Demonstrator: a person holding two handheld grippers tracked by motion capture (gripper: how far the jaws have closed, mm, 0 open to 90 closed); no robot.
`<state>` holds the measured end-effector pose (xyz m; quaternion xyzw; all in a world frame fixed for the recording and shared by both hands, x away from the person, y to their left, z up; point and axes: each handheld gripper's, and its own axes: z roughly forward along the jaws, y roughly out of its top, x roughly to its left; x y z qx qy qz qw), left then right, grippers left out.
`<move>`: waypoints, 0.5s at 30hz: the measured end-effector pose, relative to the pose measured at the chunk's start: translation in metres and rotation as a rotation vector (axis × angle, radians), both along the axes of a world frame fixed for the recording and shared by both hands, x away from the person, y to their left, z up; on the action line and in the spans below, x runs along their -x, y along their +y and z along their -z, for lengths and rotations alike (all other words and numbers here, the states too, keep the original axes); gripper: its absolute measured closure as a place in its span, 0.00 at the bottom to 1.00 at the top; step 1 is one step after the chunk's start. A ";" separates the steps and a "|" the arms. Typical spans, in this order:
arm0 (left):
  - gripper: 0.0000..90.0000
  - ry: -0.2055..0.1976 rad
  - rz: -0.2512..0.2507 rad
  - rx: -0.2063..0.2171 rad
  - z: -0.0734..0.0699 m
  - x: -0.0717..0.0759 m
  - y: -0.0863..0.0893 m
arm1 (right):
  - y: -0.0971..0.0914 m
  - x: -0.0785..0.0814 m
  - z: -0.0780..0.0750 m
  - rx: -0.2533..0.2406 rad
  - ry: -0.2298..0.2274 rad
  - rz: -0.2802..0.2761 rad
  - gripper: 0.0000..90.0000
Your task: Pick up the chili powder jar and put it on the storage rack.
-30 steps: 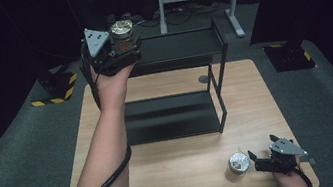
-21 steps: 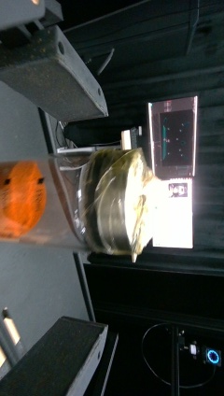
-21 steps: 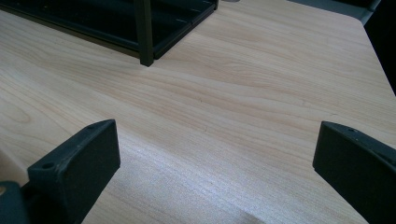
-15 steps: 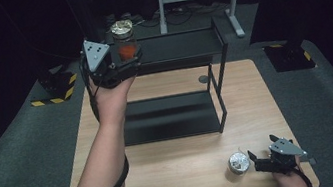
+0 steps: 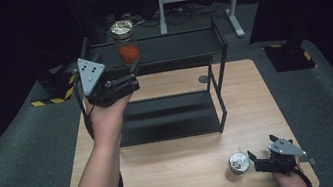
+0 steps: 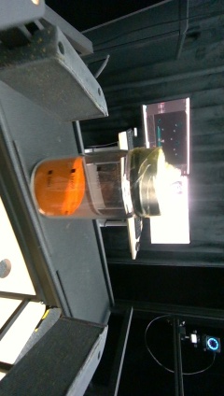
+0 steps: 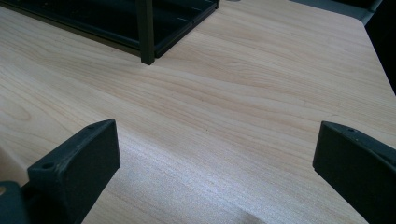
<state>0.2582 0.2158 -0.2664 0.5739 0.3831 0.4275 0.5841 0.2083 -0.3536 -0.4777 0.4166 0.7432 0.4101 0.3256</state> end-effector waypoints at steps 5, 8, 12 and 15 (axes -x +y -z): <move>0.00 0.002 0.005 -0.011 0.005 0.013 0.002 | 0.000 0.000 0.000 0.002 -0.001 -0.002 0.00; 0.00 0.010 0.007 -0.013 0.008 0.020 0.003 | 0.000 0.000 0.000 0.000 -0.001 -0.001 0.00; 0.00 0.013 0.007 -0.010 0.016 0.028 0.005 | 0.001 0.000 0.000 0.005 -0.001 -0.002 0.00; 0.00 0.021 0.013 -0.008 0.028 0.035 0.008 | 0.001 0.000 0.000 0.008 0.000 -0.001 0.00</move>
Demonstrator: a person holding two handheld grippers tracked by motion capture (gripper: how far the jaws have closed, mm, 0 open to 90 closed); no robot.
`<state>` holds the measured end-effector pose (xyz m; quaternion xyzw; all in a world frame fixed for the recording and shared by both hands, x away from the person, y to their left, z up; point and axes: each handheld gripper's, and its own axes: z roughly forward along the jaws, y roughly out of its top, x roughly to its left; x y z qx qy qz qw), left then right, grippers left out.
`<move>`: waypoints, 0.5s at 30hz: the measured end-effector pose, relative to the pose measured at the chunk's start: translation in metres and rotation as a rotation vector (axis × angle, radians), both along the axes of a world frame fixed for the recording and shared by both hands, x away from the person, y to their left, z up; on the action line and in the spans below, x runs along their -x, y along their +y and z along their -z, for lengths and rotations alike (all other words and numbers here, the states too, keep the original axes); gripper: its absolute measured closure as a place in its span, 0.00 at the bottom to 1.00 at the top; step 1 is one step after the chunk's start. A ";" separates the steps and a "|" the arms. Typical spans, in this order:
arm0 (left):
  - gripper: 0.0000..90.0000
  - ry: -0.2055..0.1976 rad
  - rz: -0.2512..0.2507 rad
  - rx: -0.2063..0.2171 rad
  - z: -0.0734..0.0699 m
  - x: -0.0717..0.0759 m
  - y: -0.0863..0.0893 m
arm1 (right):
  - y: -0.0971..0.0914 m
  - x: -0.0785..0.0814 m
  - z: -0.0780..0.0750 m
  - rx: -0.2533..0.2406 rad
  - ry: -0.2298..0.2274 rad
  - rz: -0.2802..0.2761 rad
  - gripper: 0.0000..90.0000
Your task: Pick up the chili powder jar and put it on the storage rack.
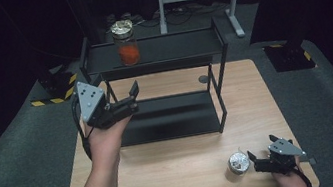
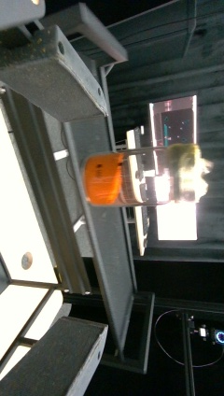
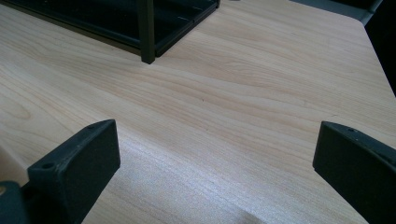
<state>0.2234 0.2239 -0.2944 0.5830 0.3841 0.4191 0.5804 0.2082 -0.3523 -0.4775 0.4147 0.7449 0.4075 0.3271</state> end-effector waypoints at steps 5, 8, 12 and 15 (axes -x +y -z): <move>0.00 0.024 0.008 -0.006 0.016 0.009 0.005 | -0.001 0.000 0.000 -0.003 -0.001 0.000 0.00; 0.00 0.039 0.012 -0.024 0.027 0.015 0.006 | 0.000 0.000 0.000 -0.002 -0.001 0.000 0.00; 0.00 0.063 0.013 -0.028 0.041 0.022 0.008 | 0.000 0.000 0.000 -0.001 -0.002 0.001 0.00; 0.00 0.080 0.014 -0.041 0.052 0.026 0.008 | 0.000 0.001 0.000 0.001 -0.004 0.001 0.00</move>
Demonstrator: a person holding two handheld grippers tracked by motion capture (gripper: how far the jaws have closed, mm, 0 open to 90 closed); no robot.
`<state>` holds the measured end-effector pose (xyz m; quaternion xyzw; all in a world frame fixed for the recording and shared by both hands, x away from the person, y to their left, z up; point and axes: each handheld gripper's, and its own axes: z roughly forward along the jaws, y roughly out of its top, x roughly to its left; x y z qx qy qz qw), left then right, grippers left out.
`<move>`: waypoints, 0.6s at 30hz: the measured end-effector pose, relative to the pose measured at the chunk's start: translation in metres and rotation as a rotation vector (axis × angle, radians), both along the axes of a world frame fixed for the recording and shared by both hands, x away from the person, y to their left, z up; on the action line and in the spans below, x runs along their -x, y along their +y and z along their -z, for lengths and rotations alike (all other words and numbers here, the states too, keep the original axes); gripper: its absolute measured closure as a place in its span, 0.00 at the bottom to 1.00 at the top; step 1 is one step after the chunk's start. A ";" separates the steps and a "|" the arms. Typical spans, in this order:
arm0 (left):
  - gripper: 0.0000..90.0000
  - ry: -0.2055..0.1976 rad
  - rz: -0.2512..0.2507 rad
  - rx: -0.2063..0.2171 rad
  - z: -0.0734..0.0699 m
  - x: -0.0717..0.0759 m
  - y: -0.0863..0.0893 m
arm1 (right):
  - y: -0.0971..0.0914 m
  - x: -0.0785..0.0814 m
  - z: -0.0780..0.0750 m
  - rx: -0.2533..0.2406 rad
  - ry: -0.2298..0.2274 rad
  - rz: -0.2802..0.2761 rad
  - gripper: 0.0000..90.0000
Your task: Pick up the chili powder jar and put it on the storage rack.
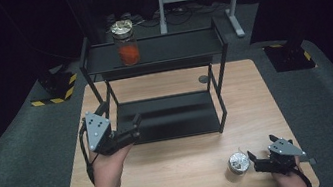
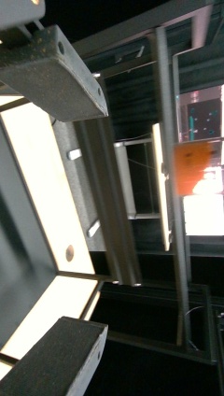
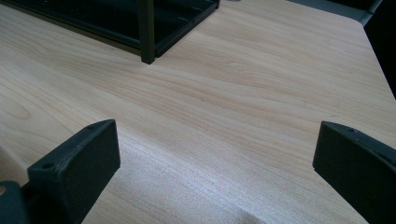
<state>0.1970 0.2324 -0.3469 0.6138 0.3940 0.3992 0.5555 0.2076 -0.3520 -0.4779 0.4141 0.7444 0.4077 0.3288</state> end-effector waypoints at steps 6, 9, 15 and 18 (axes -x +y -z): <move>0.00 0.029 0.007 -0.010 0.019 0.006 0.001 | 0.000 0.000 0.000 -0.002 0.001 0.000 0.00; 0.00 0.057 0.013 -0.004 0.035 0.008 0.000 | 0.000 0.000 0.000 -0.003 0.001 0.000 0.00; 0.00 0.099 0.023 -0.015 0.060 0.013 -0.001 | 0.000 0.000 0.000 -0.001 0.001 0.000 0.00; 0.00 0.124 0.035 -0.049 0.072 0.016 -0.005 | 0.000 0.000 0.000 0.000 0.001 0.001 0.00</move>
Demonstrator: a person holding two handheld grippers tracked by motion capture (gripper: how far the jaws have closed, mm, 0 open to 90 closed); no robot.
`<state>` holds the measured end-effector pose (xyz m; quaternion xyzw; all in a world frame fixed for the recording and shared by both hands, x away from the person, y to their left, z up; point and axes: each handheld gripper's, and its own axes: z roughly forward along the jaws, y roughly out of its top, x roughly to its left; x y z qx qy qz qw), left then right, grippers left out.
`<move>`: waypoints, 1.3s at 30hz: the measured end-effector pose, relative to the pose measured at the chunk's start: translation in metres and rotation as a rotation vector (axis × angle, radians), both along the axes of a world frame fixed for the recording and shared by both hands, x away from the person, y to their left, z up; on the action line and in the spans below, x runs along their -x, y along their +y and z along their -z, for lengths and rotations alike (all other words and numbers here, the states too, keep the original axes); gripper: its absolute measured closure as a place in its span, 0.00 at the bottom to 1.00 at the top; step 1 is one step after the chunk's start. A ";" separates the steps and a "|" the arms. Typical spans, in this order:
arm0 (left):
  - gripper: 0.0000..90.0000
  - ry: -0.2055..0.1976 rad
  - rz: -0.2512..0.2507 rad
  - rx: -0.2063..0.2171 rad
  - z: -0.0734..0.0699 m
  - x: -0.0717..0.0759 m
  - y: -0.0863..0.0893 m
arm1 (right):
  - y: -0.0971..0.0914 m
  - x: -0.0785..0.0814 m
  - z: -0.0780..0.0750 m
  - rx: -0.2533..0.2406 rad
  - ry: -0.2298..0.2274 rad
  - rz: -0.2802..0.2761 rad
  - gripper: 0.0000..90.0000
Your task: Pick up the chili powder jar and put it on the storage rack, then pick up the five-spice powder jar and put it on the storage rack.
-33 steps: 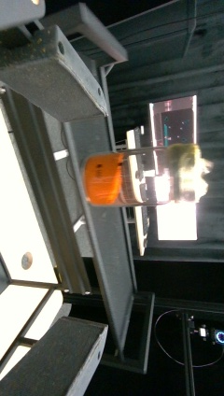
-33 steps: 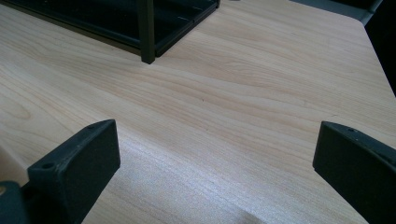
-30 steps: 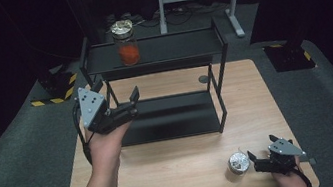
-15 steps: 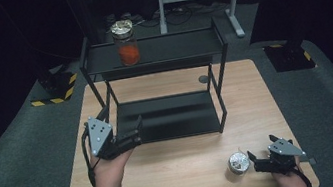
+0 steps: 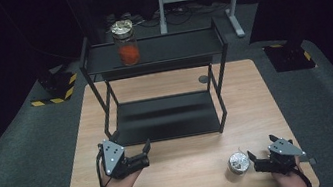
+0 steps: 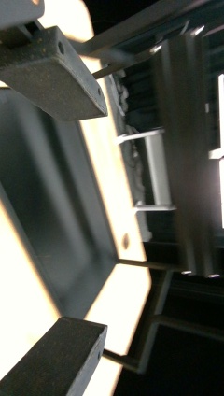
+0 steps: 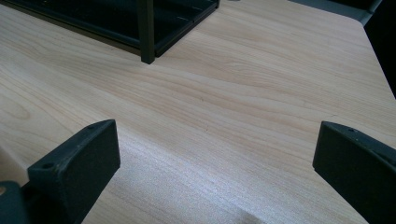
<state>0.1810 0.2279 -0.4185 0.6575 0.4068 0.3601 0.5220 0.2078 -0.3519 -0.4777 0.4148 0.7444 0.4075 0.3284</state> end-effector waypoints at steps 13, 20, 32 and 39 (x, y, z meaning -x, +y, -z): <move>0.00 0.156 0.019 -0.077 0.050 0.008 -0.006 | 0.001 0.001 0.001 0.004 -0.008 0.002 0.00; 0.00 0.246 0.022 -0.139 0.064 0.003 -0.008 | 0.003 0.002 0.001 0.015 -0.011 0.005 0.00; 0.01 0.257 0.024 -0.213 0.059 0.006 -0.018 | 0.000 0.005 0.003 -0.001 -0.026 -0.009 0.00; 0.01 0.263 0.024 -0.208 0.059 0.005 -0.017 | -0.004 0.006 0.005 -0.020 -0.035 -0.017 0.00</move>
